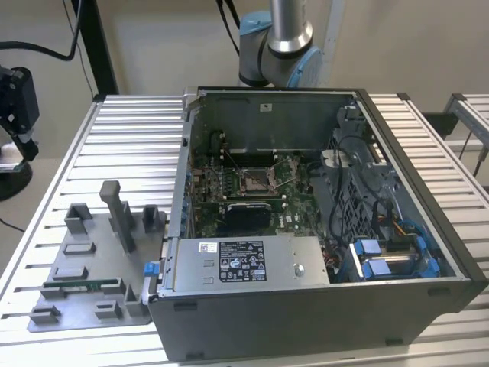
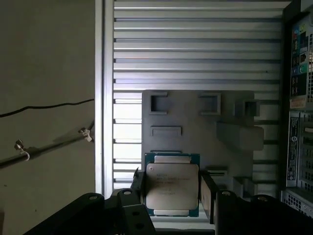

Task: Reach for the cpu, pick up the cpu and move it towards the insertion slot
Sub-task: 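Pick up the cpu and move it towards the insertion slot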

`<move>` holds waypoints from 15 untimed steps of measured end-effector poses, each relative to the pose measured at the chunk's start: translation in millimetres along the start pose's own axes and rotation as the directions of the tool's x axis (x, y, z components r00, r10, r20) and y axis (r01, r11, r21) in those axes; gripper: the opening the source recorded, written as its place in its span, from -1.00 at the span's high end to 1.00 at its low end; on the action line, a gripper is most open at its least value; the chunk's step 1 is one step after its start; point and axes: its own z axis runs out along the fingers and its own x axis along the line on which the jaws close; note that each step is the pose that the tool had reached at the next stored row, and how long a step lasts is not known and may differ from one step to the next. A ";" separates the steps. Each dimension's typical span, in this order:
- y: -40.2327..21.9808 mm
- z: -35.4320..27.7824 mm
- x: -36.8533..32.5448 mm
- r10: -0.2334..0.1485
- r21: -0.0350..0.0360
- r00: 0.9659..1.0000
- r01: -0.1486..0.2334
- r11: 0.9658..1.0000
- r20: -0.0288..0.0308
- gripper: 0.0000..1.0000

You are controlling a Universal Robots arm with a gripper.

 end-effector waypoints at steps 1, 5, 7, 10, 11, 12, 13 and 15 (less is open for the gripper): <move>0.0 -0.1 0.0 0.000 0.000 1.000 0.000 1.000 0.000 1.00; 0.0 -0.3 0.0 0.000 0.000 1.000 0.000 1.000 0.000 1.00; 0.0 -0.4 0.0 0.000 0.000 1.000 0.000 1.000 0.000 1.00; 0.0 -0.4 0.0 0.000 0.000 1.000 0.000 1.000 0.000 1.00; 0.0 -0.5 0.0 0.000 0.000 1.000 0.000 1.000 0.000 1.00; 0.0 -0.5 0.0 0.000 0.000 1.000 0.000 1.000 0.000 1.00; 0.0 -0.6 -0.1 0.000 0.000 1.000 0.000 1.000 0.000 1.00; 0.0 -0.6 -2.4 0.000 0.000 1.000 0.000 1.000 0.000 1.00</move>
